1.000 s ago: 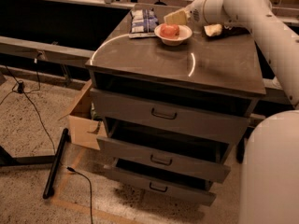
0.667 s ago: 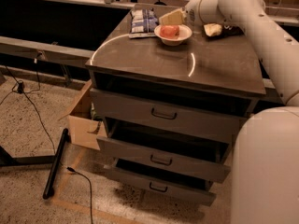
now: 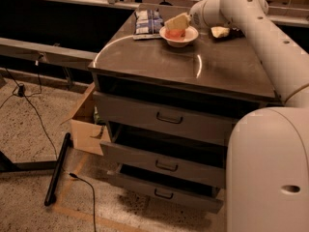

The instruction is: Pick apple from paper bowl and place on counter

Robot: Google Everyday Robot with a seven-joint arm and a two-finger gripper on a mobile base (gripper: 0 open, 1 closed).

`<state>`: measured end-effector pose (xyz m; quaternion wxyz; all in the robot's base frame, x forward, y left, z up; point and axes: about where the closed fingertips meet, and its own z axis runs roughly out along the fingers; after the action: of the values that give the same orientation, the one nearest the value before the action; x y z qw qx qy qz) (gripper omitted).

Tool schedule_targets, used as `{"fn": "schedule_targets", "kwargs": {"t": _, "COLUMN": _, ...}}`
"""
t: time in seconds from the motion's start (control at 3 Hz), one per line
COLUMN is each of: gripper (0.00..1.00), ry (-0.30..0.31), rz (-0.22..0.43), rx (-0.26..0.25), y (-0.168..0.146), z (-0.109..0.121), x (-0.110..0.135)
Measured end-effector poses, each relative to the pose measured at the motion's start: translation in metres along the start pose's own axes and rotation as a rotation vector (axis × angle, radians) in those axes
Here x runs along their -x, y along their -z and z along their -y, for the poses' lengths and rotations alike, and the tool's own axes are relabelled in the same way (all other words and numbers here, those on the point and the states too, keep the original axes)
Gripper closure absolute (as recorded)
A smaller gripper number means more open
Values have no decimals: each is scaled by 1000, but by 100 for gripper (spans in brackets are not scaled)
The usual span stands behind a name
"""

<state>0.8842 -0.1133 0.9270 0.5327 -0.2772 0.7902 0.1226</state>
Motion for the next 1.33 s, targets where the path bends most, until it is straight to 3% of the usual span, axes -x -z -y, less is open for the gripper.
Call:
{"fn": "schedule_targets", "kwargs": {"t": 0.33, "gripper": 17, "ry": -10, "rz": -27, "rx": -20, "y": -7, "z": 10, "x": -10}}
{"fn": "schedule_targets", "kwargs": {"t": 0.67, "gripper": 27, "ry": -10, "rz": -40, "rx": -22, "y": -13, "z": 10, "x": -14}}
{"fn": "schedule_targets", "kwargs": {"t": 1.33, "gripper": 59, "ry": -6, "rz": -94, "rx": -18, "y": -26, "z": 8, "x": -30}}
